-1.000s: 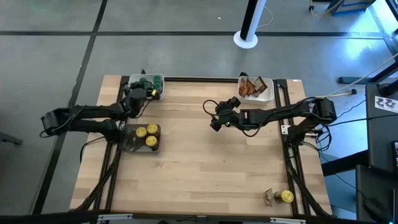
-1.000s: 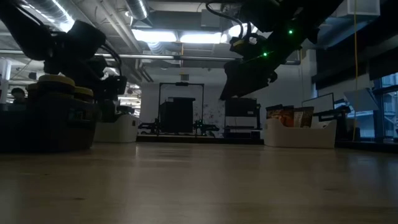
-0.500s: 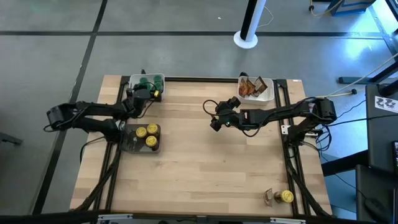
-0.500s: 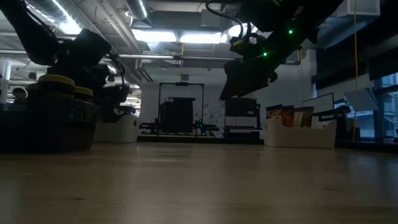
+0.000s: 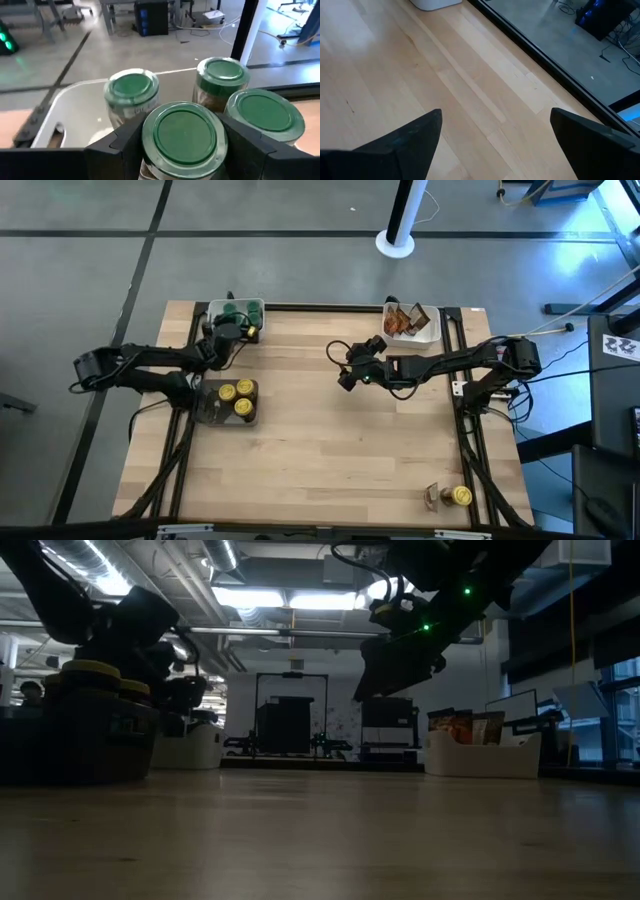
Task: Sort spices by type
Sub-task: Put the green seasoning bottle into the top left white bin
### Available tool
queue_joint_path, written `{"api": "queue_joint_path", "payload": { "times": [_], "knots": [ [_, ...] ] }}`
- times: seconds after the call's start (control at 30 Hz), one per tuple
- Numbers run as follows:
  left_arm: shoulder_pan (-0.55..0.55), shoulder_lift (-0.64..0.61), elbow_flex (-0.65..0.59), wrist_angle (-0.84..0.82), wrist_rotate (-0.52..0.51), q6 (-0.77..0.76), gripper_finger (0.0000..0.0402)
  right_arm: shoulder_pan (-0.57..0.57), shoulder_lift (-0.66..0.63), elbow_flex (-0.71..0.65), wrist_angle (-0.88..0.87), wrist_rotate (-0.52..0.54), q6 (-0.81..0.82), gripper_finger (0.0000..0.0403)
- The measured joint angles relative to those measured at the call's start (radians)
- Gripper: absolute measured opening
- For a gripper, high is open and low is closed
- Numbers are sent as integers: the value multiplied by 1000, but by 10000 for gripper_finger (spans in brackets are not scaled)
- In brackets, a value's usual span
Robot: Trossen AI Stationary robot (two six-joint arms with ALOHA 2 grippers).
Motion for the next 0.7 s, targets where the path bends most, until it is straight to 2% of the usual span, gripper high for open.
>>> {"api": "queue_joint_path", "payload": {
  "times": [0.27, 0.7],
  "knots": [
    [0, 0, -22, 8, 0, -32, 209, 0, 0, 0, 0, 0, 0, 371],
    [-18, -16, 15, 28, 0, 95, 282, 0, 0, 0, 1, 0, 0, 371]
  ]
}}
